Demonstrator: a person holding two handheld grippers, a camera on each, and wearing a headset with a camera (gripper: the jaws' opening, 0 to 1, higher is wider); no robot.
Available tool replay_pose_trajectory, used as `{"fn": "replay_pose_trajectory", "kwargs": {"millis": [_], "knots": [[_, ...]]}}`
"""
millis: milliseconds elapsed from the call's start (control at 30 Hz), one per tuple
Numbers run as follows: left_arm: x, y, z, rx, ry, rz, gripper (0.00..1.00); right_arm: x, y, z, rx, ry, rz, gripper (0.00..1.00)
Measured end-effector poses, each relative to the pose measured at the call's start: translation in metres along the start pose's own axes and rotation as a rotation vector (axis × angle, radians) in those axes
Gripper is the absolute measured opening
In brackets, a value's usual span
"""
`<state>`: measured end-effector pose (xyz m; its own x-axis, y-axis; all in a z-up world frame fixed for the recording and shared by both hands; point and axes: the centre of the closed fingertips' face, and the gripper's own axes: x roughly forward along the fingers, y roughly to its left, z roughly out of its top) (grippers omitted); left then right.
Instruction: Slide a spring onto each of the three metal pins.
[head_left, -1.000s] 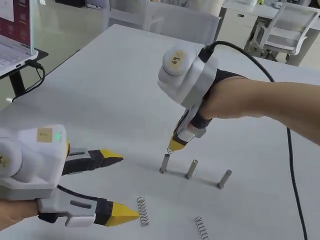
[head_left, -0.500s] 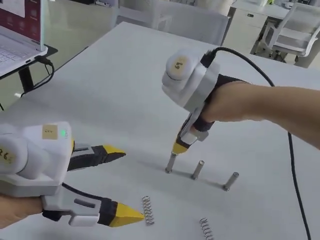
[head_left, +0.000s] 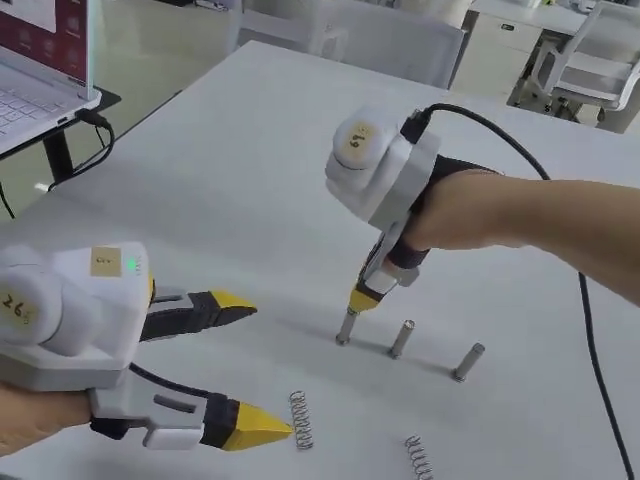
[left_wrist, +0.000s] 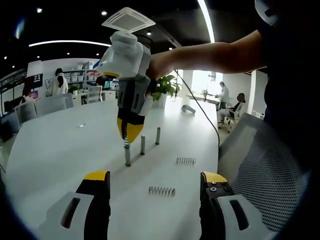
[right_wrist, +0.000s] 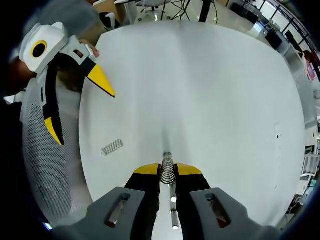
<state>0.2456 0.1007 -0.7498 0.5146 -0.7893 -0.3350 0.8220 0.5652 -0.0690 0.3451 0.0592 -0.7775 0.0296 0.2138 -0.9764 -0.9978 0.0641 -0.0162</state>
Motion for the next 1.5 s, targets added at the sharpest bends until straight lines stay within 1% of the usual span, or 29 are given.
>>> {"fn": "replay_pose_trajectory", "kwargs": {"millis": [200, 667, 867, 967, 1100, 1333, 1500], "knots": [[0.0, 0.0, -0.002, -0.004, 0.006, 0.0, 0.69, 0.011, -0.003, -0.002, 0.011, 0.012, 0.011, 0.08], [-0.001, 0.001, -0.001, -0.015, 0.008, 0.001, 0.68, 0.035, 0.008, -0.006, 0.045, 0.042, 0.035, 0.08], [-0.002, 0.001, -0.002, -0.018, 0.013, 0.0, 0.68, 0.043, 0.01, -0.01, 0.055, 0.048, 0.034, 0.08], [-0.001, 0.002, -0.003, -0.019, 0.014, -0.001, 0.67, 0.048, 0.008, -0.011, 0.058, 0.047, 0.036, 0.09], [-0.001, 0.002, -0.002, -0.02, 0.014, -0.002, 0.67, 0.047, 0.009, -0.009, 0.065, 0.037, 0.038, 0.09], [0.001, 0.0, -0.001, -0.016, 0.014, -0.007, 0.67, 0.047, 0.012, -0.008, 0.054, 0.026, 0.035, 0.09], [0.0, 0.0, -0.002, -0.016, 0.016, -0.009, 0.67, 0.046, 0.016, -0.009, 0.049, 0.022, 0.037, 0.12]]}}
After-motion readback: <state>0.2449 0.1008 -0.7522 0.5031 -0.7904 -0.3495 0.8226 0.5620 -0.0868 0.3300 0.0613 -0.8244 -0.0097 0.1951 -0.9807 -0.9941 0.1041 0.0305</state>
